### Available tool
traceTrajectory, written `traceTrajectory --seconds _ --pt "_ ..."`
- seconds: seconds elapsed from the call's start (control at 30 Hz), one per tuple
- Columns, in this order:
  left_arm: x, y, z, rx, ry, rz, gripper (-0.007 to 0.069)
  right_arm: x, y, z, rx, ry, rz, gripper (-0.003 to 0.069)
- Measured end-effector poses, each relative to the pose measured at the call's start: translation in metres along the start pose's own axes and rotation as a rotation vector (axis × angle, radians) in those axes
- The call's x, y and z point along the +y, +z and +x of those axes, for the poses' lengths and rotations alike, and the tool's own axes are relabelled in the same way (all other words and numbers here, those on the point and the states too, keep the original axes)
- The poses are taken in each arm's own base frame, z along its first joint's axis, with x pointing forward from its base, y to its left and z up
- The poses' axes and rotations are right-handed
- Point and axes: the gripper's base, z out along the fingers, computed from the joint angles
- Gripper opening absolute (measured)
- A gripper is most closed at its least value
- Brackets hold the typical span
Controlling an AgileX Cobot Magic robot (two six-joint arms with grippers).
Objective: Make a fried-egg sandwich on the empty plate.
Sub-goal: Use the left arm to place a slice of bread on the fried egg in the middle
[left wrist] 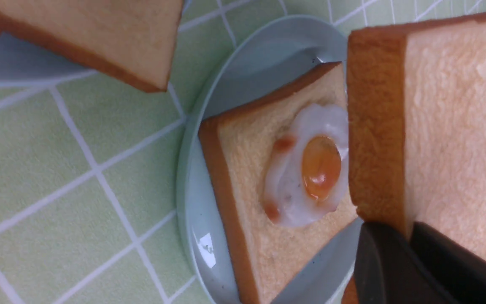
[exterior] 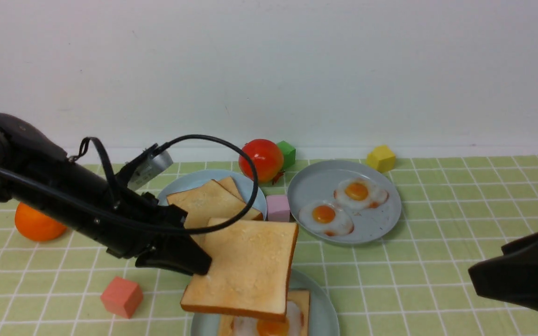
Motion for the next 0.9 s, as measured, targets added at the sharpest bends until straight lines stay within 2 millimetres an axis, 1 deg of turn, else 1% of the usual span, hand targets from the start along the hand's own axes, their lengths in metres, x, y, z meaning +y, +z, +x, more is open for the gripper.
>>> traceTrajectory --seconds 0.1,0.23,0.37,0.4,0.47,0.5,0.53,0.63,0.77,0.87,0.9 --pt "0.006 0.007 0.009 -0.007 -0.034 -0.002 0.0027 0.000 0.000 -0.001 -0.011 0.000 0.004 0.0458" --pt "0.009 0.012 0.014 -0.008 -0.049 -0.014 0.0027 0.000 0.000 -0.001 -0.016 0.000 0.005 0.0458" --pt "0.001 0.031 0.024 0.027 -0.011 -0.057 0.0027 -0.002 0.000 -0.002 -0.017 -0.009 0.020 0.0458" --pt "0.001 0.032 0.024 0.027 -0.008 -0.060 0.0027 -0.002 0.000 -0.002 -0.017 -0.009 0.020 0.0458" --pt "-0.007 0.045 0.026 0.026 0.031 -0.105 0.0027 -0.002 0.000 -0.002 -0.019 -0.011 0.025 0.0458" --pt "-0.007 0.046 0.026 0.019 0.032 -0.113 0.0027 -0.002 0.000 -0.002 -0.019 -0.011 0.025 0.0458" --pt "-0.011 0.051 0.025 0.004 0.029 -0.139 0.0027 -0.002 0.000 -0.002 -0.019 -0.013 0.027 0.0458" --pt "-0.013 0.056 0.025 -0.016 0.007 -0.178 0.0027 -0.003 0.000 -0.001 -0.015 -0.018 0.035 0.0458" --pt "-0.012 0.057 0.026 -0.010 -0.022 -0.197 0.0034 -0.004 0.000 -0.001 -0.011 -0.025 0.045 0.0456" --pt "-0.010 0.056 0.028 0.009 -0.043 -0.220 0.0061 -0.006 0.000 -0.001 -0.006 -0.036 0.061 0.0427" --pt "-0.010 0.056 0.029 0.021 -0.049 -0.228 0.0076 -0.006 0.000 -0.001 -0.012 -0.037 0.065 0.0400"
